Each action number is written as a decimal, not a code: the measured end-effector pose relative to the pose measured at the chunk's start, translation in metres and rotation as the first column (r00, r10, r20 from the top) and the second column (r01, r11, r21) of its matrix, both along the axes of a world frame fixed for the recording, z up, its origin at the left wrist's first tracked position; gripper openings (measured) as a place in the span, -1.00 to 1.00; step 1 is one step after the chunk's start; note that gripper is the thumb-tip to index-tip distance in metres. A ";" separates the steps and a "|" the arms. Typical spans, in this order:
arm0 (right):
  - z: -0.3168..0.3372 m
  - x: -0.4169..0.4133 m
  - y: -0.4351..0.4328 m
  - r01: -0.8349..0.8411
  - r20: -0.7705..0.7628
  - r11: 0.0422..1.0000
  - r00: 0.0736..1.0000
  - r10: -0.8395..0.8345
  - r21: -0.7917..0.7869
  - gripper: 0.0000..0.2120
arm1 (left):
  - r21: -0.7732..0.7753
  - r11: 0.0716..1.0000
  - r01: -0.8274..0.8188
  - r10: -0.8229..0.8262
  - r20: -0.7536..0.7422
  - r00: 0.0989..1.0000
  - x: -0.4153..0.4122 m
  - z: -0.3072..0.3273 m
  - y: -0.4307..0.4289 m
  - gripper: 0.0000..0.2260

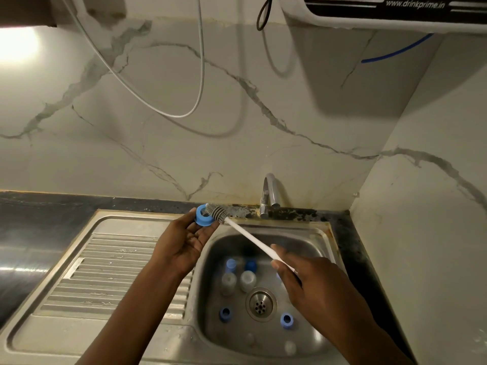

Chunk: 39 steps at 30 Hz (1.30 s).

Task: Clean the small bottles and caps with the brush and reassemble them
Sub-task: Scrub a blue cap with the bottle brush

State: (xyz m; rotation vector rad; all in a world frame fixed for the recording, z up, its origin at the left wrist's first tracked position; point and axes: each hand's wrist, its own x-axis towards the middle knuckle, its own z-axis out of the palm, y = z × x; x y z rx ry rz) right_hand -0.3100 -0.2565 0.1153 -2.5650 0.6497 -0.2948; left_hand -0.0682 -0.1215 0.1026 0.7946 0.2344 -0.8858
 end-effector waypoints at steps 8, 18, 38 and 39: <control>-0.009 -0.023 -0.011 0.048 0.047 0.991 0.997 -0.054 0.124 -0.62 | 0.098 0.990 0.103 -0.100 -0.035 0.994 -0.012 -0.042 0.003 -0.64; -0.053 -0.057 -0.032 0.109 -0.083 0.965 0.992 -0.092 0.239 -0.71 | 0.475 0.855 0.210 -0.319 0.162 0.934 -0.037 -0.164 -0.018 -0.81; -0.144 -0.096 -0.076 0.131 -0.191 0.924 0.979 -0.065 0.360 -0.59 | 0.992 0.120 -0.029 -0.956 0.123 0.266 -0.061 -0.350 -0.082 -0.78; -0.145 -0.096 -0.078 0.134 -0.200 0.921 0.978 -0.063 0.367 -0.58 | 0.994 0.107 -0.037 -0.959 0.113 0.260 -0.061 -0.353 -0.084 -0.76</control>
